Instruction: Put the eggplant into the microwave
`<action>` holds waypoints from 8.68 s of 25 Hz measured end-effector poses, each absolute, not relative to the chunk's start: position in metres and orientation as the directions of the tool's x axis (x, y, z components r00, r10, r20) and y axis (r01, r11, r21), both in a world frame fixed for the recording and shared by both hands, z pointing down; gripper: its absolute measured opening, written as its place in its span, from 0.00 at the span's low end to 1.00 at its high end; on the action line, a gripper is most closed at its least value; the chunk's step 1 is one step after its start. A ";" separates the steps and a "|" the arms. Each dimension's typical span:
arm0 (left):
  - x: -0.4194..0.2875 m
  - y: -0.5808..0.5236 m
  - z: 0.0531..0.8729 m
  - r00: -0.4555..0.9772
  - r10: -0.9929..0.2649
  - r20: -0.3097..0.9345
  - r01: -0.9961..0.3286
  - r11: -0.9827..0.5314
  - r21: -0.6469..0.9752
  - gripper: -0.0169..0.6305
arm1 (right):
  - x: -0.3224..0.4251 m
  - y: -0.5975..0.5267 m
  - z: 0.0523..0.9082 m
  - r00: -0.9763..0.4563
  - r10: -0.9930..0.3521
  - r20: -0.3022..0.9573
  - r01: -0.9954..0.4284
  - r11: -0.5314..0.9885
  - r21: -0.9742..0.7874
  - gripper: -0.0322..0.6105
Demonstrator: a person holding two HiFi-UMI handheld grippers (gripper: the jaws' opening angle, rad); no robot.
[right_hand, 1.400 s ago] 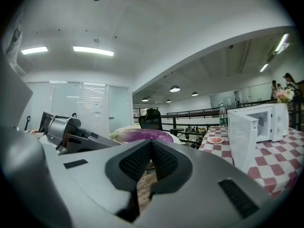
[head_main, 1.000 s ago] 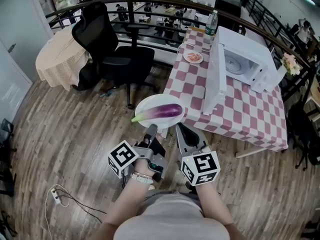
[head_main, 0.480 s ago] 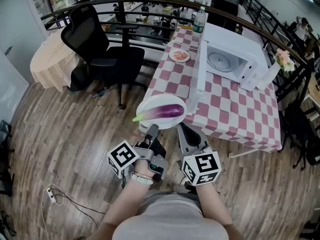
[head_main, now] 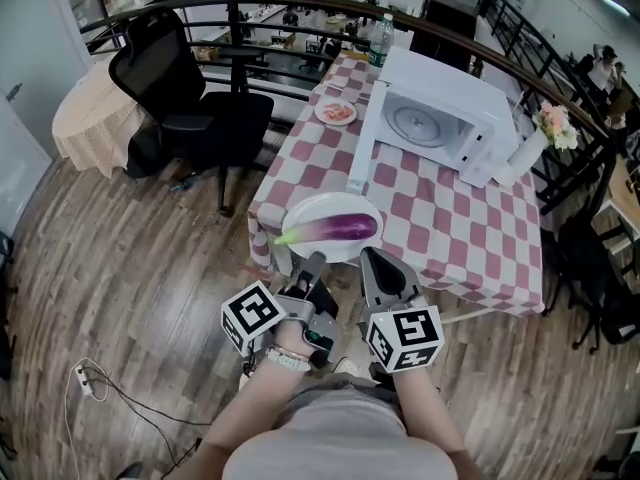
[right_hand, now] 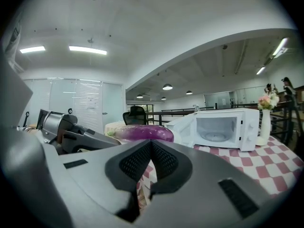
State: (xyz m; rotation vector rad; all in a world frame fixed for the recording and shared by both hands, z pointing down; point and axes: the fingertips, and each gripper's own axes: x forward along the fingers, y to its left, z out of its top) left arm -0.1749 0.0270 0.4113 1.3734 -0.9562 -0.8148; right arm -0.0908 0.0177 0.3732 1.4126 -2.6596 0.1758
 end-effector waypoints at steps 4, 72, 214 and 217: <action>-0.137 0.024 0.411 0.436 -0.896 0.084 -0.074 0.057 0.996 0.05 | -0.056 0.014 0.375 -0.544 -0.824 0.159 -0.838 0.542 -0.056 0.09; 0.069 -0.256 0.468 0.472 -0.871 0.140 -0.108 0.101 0.989 0.05 | 0.152 -0.227 0.417 -0.448 -0.875 0.184 -0.894 0.435 -0.110 0.09; 0.112 -0.276 0.409 0.642 -0.767 -0.019 -0.697 -0.594 0.402 0.03 | 0.156 -0.262 0.434 -0.454 -0.876 0.164 -0.891 0.448 -0.078 0.09; 0.114 -0.272 0.409 0.629 -0.778 0.005 -0.751 -0.605 0.263 0.03 | 0.155 -0.262 0.432 -0.451 -0.880 0.150 -0.893 0.445 -0.074 0.09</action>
